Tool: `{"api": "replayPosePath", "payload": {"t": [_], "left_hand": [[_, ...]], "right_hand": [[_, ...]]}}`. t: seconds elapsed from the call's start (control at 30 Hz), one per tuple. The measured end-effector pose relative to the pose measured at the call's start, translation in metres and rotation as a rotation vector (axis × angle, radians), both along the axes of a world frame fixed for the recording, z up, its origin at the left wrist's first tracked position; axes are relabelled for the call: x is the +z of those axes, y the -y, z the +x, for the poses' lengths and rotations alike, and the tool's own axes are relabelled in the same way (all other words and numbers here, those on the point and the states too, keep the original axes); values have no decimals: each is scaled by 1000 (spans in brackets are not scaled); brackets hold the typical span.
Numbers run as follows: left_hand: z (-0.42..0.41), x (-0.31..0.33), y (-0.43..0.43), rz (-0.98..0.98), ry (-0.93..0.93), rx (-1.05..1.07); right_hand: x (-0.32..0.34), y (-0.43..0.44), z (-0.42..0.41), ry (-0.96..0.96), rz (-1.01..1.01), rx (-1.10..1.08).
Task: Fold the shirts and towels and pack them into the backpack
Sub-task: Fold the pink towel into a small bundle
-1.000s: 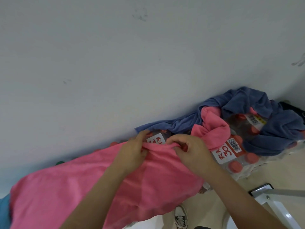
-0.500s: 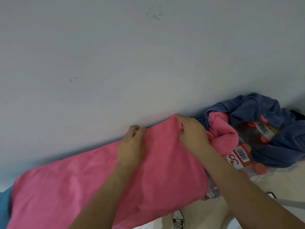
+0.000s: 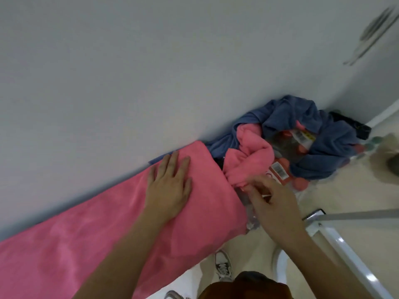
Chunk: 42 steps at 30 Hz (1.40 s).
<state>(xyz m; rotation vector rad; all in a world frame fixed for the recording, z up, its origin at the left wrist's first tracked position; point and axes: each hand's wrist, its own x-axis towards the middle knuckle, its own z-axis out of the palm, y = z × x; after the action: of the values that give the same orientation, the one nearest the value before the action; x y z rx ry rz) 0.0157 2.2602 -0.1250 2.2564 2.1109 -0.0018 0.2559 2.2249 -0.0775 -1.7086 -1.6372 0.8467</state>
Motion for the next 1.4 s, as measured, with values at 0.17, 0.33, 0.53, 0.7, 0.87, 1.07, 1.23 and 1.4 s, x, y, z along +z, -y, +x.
{"api": "replayPosePath", "payload": {"t": [0.17, 0.33, 0.53, 0.7, 0.87, 1.07, 1.23, 1.4], "left_hand": [[30, 13, 31, -39, 89, -191], [53, -5, 78, -68, 23, -353], [48, -13, 79, -68, 24, -367], [47, -11, 79, -90, 84, -355], [66, 20, 101, -9, 386, -361], [90, 56, 107, -278, 1161, 186], [72, 47, 95, -310, 1332, 497], [55, 38, 100, -267, 1120, 339]], "right_hand": [[-24, 50, 8, -192, -384, -181], [-39, 76, -7, -625, -705, -415], [-46, 76, -25, -1146, -810, -689], [-38, 81, -33, -1313, -585, -775], [-19, 91, -30, -1104, -382, -570], [13, 92, -32, -430, -60, 3], [13, 62, -20, -222, -278, 294], [12, -8, -22, 123, 130, 447]]}}
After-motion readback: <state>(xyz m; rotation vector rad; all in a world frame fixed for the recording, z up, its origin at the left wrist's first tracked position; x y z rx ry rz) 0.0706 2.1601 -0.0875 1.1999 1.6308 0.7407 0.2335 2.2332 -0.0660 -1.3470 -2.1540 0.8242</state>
